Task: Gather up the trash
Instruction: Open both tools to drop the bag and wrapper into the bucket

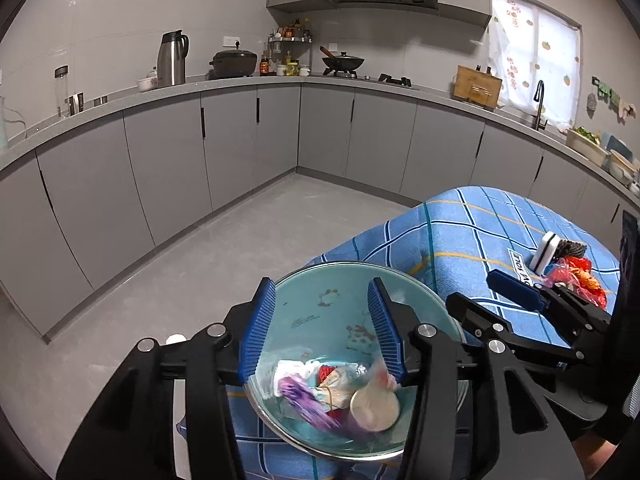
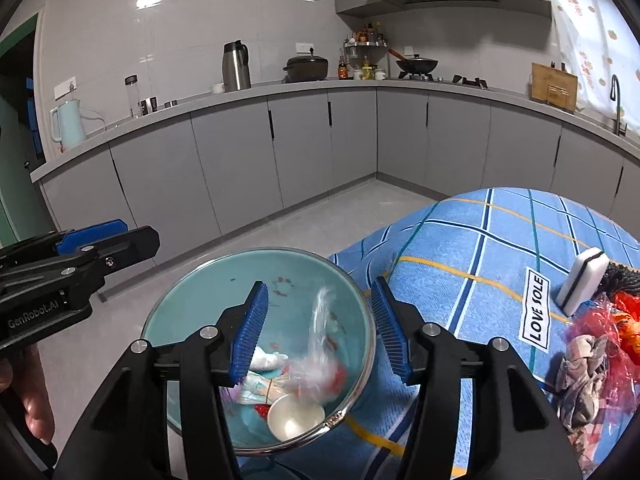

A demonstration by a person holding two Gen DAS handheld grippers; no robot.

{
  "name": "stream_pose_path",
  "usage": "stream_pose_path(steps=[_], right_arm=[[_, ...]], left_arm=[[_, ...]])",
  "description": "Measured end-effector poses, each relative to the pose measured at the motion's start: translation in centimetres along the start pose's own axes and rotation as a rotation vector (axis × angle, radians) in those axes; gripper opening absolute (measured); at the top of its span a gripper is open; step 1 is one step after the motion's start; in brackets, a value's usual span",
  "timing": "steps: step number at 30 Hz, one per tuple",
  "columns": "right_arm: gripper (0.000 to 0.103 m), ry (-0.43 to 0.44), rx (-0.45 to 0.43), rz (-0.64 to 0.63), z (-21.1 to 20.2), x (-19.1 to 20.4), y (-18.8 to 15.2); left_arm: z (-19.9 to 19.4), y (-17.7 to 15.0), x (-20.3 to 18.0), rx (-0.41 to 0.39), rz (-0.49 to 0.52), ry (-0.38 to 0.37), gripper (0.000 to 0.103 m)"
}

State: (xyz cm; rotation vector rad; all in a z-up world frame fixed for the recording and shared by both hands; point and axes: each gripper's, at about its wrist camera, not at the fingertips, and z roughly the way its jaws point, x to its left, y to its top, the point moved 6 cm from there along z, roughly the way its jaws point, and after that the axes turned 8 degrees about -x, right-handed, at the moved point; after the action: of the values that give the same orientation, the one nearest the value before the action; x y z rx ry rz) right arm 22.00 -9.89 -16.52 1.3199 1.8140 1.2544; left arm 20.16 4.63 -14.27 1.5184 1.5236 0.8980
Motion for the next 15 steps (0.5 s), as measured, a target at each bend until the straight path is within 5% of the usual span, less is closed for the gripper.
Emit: stream_pose_path(steps=[4, 15], right_arm=[[0.054, -0.007, 0.007, 0.005, -0.1, -0.3, -0.2], [0.056, -0.008, 0.000, 0.010, -1.0, -0.4, -0.1]], left_arm=[[0.0, 0.0, 0.1, -0.002, 0.005, 0.012, 0.061], [-0.2, 0.1, 0.5, -0.005, 0.009, 0.020, 0.067]])
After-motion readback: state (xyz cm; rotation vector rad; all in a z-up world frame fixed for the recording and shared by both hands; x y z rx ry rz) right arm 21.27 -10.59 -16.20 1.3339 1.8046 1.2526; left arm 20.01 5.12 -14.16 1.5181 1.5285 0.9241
